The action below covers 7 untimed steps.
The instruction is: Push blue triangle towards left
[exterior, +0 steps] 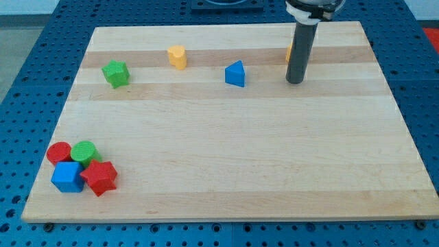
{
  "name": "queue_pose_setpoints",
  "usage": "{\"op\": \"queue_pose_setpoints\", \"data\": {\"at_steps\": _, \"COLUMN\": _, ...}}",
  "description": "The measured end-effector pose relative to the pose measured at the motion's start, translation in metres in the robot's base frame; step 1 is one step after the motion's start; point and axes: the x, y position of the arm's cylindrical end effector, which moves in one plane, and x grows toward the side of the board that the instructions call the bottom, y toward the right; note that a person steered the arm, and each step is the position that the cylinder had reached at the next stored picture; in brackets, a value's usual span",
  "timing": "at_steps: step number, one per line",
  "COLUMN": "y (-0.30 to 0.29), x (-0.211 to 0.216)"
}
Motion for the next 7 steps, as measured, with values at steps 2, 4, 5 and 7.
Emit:
{"op": "queue_pose_setpoints", "data": {"at_steps": 2, "y": -0.015, "x": -0.018}}
{"op": "queue_pose_setpoints", "data": {"at_steps": 4, "y": -0.035, "x": -0.034}}
{"op": "queue_pose_setpoints", "data": {"at_steps": 5, "y": -0.052, "x": -0.037}}
{"op": "queue_pose_setpoints", "data": {"at_steps": 7, "y": -0.09, "x": -0.02}}
